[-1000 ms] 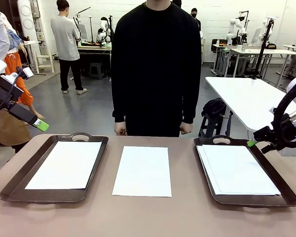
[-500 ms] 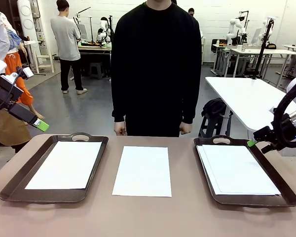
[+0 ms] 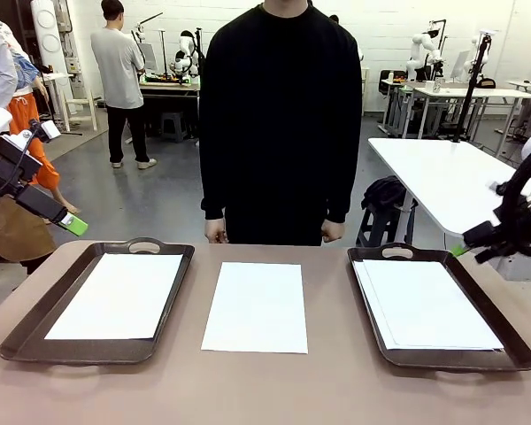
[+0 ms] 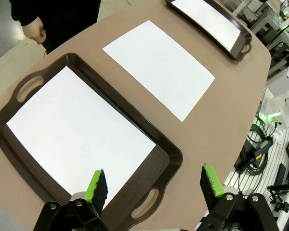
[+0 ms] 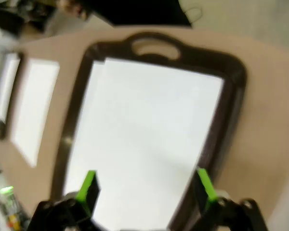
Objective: Sort the A4 documents.
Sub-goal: Receive the A4 Paper.
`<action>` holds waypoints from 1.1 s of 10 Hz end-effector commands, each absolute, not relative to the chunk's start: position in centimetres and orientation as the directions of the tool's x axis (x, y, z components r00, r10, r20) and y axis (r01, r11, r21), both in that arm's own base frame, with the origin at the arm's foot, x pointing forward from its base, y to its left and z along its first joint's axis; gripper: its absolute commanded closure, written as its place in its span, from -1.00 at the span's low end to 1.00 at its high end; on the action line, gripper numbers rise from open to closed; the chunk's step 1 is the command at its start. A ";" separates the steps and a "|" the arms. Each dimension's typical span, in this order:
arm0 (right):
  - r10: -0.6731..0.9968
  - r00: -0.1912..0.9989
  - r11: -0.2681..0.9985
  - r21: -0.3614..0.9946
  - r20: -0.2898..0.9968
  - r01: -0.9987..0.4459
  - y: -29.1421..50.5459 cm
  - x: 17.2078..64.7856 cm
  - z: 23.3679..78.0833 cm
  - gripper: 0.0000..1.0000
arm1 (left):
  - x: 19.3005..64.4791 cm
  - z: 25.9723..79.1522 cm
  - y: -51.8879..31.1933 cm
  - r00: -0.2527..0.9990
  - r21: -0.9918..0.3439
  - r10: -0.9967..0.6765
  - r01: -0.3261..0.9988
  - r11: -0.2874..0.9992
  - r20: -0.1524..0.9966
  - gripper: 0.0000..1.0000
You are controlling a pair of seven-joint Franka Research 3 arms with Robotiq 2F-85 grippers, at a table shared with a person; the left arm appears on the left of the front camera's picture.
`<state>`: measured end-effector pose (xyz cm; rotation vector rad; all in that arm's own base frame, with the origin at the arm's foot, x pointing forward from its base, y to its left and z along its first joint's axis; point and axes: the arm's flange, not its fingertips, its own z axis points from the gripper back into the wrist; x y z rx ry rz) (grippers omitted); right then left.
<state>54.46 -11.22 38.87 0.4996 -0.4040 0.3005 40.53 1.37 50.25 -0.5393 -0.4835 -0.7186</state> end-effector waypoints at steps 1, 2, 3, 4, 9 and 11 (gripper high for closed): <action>0.318 0.689 0.766 0.252 0.652 -0.592 -10.8 48.4 44.5 -1.00 | 40.5 50.3 1.4 0.653 -0.289 -0.483 0.722 0.628 0.583 -1.00; 0.364 0.593 0.685 0.225 0.718 -0.693 -10.4 46.7 46.4 -1.00 | 40.5 50.3 1.4 0.653 -0.289 -0.483 0.722 0.628 0.583 -1.00; 0.437 0.497 0.598 0.171 0.750 -0.783 -9.9 44.6 47.7 -1.00 | 40.5 50.3 1.4 0.653 -0.289 -0.483 0.722 0.628 0.583 -1.00; 0.495 0.442 0.521 0.151 0.748 -0.840 -9.5 43.1 48.4 -1.00 | 40.5 50.3 1.4 0.653 -0.289 -0.483 0.722 0.628 0.583 -1.00; 0.411 0.427 0.355 0.290 0.805 -0.889 -9.8 41.2 52.9 -1.00 | 40.5 50.3 1.4 0.653 -0.289 -0.483 0.722 0.628 0.583 -1.00; 0.433 0.477 0.329 0.359 0.765 -0.874 -9.5 42.3 53.6 -1.00 | 40.5 50.3 1.4 0.653 -0.289 -0.483 0.722 0.628 0.583 -1.00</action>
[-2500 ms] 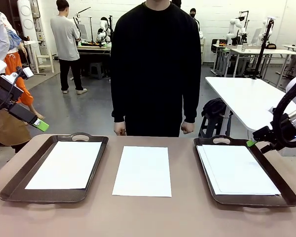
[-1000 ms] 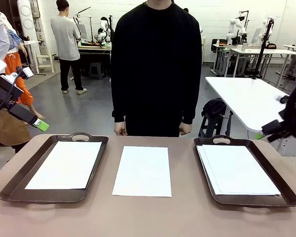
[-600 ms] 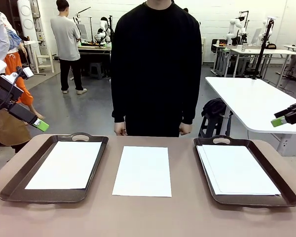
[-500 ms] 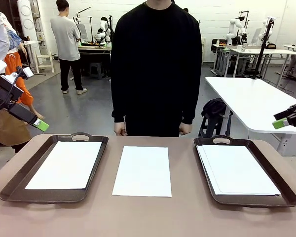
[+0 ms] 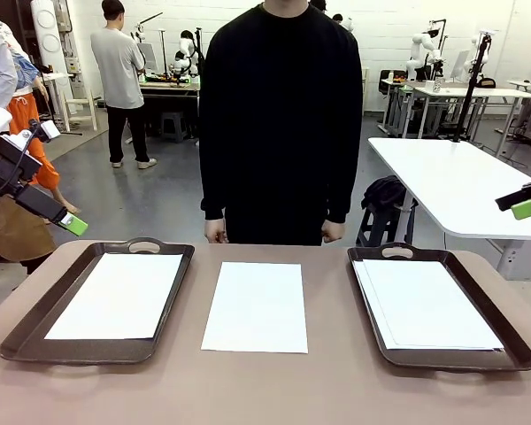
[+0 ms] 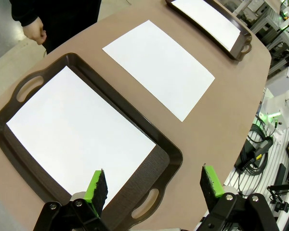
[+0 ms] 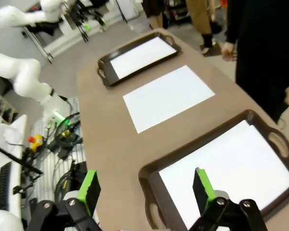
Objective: Sort the A4 documents.
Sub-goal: Receive the A4 Paper.
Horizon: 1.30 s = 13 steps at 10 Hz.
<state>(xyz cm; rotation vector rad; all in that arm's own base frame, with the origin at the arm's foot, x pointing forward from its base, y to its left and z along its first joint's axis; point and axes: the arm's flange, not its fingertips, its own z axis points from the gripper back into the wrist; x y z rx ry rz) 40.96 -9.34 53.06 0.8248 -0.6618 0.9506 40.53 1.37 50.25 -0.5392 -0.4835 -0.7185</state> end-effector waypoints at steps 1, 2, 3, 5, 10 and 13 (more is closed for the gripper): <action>0.477 0.500 0.334 0.377 0.723 -0.864 -9.1 42.8 53.5 -1.00 | 40.5 50.3 1.4 0.653 -0.289 -0.483 0.722 0.628 0.583 -1.00; 0.510 0.518 0.346 0.387 0.687 -0.855 -8.6 43.2 53.3 -1.00 | 40.5 50.3 1.4 0.653 -0.289 -0.483 0.722 0.628 0.583 -1.00; 0.521 0.528 0.361 0.388 0.671 -0.848 -8.3 43.5 53.0 -1.00 | 40.5 50.3 1.4 0.653 -0.289 -0.483 0.722 0.628 0.583 -1.00; 0.527 0.529 0.376 0.376 0.665 -0.847 -8.0 43.8 52.8 -1.00 | 40.5 50.3 1.4 0.653 -0.289 -0.483 0.722 0.628 0.583 -1.00; 0.516 0.519 0.359 0.379 0.681 -0.853 -8.1 43.7 52.4 -1.00 | 40.5 50.3 1.4 0.653 -0.289 -0.483 0.722 0.628 0.583 -1.00; 0.516 0.519 0.359 0.379 0.681 -0.853 -8.1 43.7 52.4 -1.00 | 40.5 50.3 1.4 0.653 -0.289 -0.483 0.722 0.628 0.583 -1.00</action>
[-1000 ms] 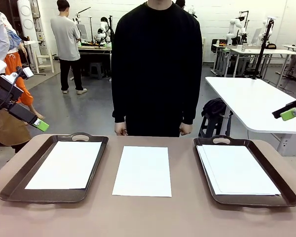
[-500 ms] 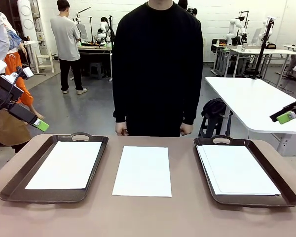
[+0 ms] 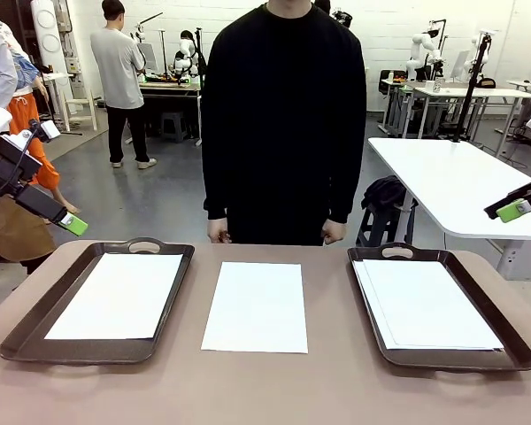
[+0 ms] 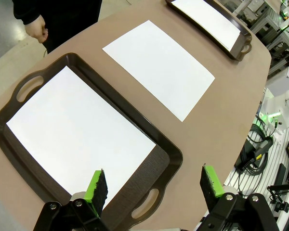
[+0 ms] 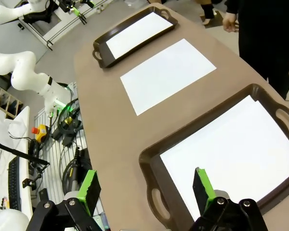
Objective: Sort the A4 documents.
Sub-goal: Receive the A4 Paper.
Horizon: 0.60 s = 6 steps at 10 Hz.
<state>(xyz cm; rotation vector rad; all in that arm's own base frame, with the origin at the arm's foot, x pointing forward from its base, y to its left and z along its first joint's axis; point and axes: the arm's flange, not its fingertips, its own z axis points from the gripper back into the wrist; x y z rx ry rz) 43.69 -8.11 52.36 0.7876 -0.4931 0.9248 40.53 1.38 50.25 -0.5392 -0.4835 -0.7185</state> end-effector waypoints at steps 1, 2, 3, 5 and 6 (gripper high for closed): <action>0.516 0.519 0.359 0.379 0.681 -0.853 -8.1 43.7 52.4 -1.00 | 40.5 50.3 1.4 0.653 -0.289 -0.483 0.722 0.628 0.583 -1.00; 0.516 0.519 0.359 0.379 0.681 -0.853 -8.1 43.7 52.4 -1.00 | 40.5 50.3 1.4 0.653 -0.289 -0.483 0.722 0.628 0.583 -1.00; 0.516 0.519 0.359 0.379 0.681 -0.853 -8.1 43.7 52.4 -1.00 | 40.5 50.3 1.4 0.653 -0.289 -0.483 0.722 0.628 0.583 -1.00; 0.516 0.519 0.359 0.379 0.681 -0.853 -8.1 43.7 52.4 -1.00 | 40.5 50.3 1.4 0.653 -0.289 -0.483 0.722 0.628 0.583 -1.00; 0.516 0.519 0.359 0.379 0.681 -0.853 -8.1 43.7 52.4 -1.00 | 40.5 50.3 1.4 0.653 -0.289 -0.483 0.722 0.628 0.583 -1.00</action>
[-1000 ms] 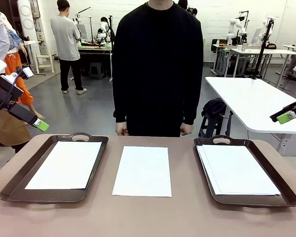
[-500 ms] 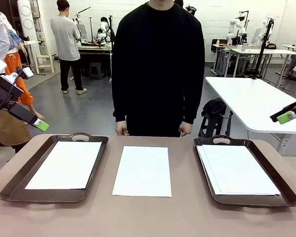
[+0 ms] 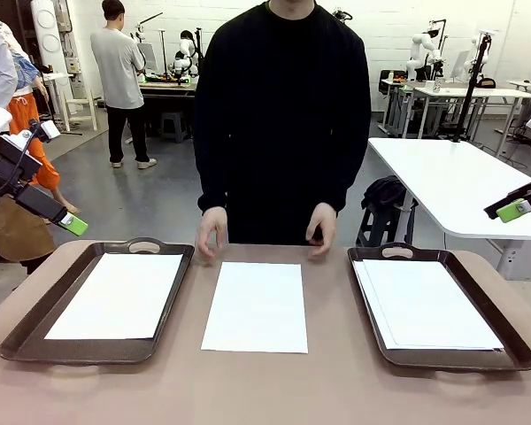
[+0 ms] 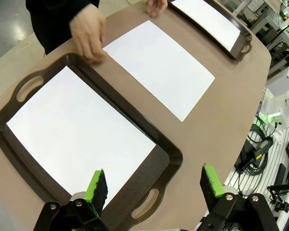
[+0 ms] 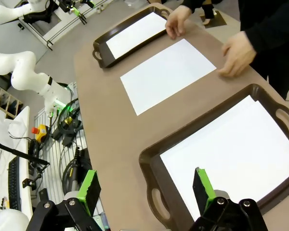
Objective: Sort the A4 documents.
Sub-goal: Receive the A4 Paper.
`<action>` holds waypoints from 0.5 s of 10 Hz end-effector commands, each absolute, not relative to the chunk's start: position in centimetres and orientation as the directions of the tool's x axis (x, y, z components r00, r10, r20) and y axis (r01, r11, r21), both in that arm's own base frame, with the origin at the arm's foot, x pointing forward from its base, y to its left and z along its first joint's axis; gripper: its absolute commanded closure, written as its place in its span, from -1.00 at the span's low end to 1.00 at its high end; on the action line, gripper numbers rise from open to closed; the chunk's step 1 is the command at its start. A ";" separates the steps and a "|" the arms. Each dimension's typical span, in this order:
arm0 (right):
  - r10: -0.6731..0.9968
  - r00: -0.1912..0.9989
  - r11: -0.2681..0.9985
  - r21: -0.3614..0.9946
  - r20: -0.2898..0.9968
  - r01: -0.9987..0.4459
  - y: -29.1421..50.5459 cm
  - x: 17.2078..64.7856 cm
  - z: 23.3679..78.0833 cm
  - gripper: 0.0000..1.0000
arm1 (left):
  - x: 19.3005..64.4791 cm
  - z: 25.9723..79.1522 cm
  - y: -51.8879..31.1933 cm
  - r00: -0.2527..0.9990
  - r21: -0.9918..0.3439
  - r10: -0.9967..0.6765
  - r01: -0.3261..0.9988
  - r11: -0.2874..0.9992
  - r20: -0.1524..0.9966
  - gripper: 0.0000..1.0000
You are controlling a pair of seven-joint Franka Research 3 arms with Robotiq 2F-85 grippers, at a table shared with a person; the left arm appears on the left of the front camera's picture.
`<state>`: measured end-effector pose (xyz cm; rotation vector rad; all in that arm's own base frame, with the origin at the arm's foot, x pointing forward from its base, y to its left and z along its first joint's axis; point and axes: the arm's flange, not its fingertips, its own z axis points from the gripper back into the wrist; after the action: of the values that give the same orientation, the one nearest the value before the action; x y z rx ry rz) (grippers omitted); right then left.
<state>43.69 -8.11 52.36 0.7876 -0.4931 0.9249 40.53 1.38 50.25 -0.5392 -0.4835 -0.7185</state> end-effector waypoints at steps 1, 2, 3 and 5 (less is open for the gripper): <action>0.516 0.519 0.359 0.379 0.681 -0.853 -8.1 43.7 52.4 -1.00 | 40.5 50.3 1.4 0.653 -0.289 -0.483 0.722 0.628 0.583 -1.00; 0.516 0.519 0.359 0.379 0.681 -0.853 -8.1 43.7 52.4 -1.00 | 40.5 50.3 1.4 0.653 -0.289 -0.483 0.722 0.628 0.583 -1.00; 0.516 0.519 0.359 0.379 0.681 -0.853 -8.1 43.7 52.4 -1.00 | 40.5 50.3 1.4 0.653 -0.289 -0.483 0.722 0.628 0.583 -1.00; 0.516 0.519 0.359 0.379 0.681 -0.853 -8.1 43.7 52.4 -1.00 | 40.5 50.3 1.4 0.653 -0.289 -0.483 0.722 0.628 0.583 -1.00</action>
<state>43.69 -8.11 52.36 0.7876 -0.4931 0.9249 40.53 1.38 50.25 -0.5392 -0.4835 -0.7185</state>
